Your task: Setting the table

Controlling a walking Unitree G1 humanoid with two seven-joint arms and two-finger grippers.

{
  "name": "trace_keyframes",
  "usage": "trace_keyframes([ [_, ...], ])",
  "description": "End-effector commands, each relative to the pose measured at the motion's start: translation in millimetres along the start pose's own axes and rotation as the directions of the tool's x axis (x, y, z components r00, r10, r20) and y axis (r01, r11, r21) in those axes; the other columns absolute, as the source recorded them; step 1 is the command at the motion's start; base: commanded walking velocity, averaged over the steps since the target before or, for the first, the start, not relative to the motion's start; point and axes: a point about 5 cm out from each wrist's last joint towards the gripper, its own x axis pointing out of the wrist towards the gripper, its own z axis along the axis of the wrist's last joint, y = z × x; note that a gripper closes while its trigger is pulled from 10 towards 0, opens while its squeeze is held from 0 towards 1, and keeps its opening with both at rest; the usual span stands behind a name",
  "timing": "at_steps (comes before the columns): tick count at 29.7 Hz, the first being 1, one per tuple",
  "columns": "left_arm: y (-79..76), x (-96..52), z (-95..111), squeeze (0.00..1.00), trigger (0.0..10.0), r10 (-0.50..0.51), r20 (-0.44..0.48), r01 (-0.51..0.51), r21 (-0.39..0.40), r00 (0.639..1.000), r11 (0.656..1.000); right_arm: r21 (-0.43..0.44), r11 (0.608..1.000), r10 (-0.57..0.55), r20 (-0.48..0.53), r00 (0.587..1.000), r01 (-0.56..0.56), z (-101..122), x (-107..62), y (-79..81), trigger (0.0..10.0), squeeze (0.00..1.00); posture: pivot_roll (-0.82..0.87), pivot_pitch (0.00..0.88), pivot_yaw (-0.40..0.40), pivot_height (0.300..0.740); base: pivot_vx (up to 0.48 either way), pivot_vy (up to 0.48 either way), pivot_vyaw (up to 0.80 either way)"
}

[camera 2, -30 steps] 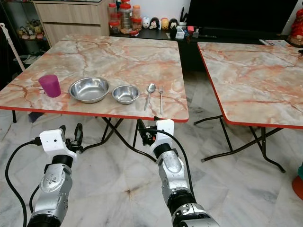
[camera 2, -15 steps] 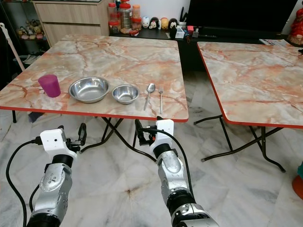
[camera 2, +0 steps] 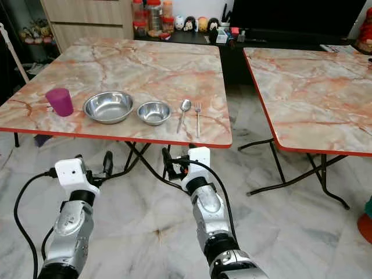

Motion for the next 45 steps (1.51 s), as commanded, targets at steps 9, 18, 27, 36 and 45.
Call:
trace_keyframes([
  [9, -7.9, 7.2, 2, 1.00, 10.0, -0.048, 0.003, 0.048, 0.028, 0.999, 0.998, -0.033, 0.998, -0.047, 0.030, 0.998, 0.048, 8, -1.0, -13.6, 10.0, 1.00, 0.13, 0.036, -0.081, 0.740, 0.000, 0.000, 0.00],
  [18, 8.5, 11.4, 5, 0.00, 10.0, 0.023, 0.013, -0.023, 0.046, 1.000, 0.999, -0.035, 0.998, -0.046, 0.029, 0.999, 0.047, 11, 5.6, -6.1, 10.0, 0.68, 0.10, 0.007, -0.050, 0.740, 0.000, 0.000, 0.00],
  [27, 2.9, 22.0, 17, 0.00, 10.0, 0.036, 0.045, -0.038, 0.029, 0.998, 0.999, -0.020, 0.997, -0.080, 0.018, 0.997, 0.080, 12, 8.2, -10.8, 10.0, 0.00, 0.16, 0.029, -0.041, 0.740, 0.000, 0.000, 0.00],
  [36, 8.2, 17.4, 12, 0.00, 10.0, 0.042, 0.026, -0.042, 0.027, 0.999, 0.999, -0.013, 0.996, -0.092, 0.021, 0.996, 0.093, 12, 10.4, -4.3, 10.0, 0.00, 0.12, 0.000, -0.030, 0.740, 0.000, 0.000, 0.00],
  [45, -0.6, 27.5, 18, 0.00, 10.0, -0.014, 0.034, 0.013, 0.032, 0.999, 0.999, -0.016, 0.995, -0.099, 0.019, 0.995, 0.099, 14, 13.8, 0.1, 10.0, 0.00, 0.11, 0.000, -0.006, 0.740, 0.000, 0.000, 0.00],
])
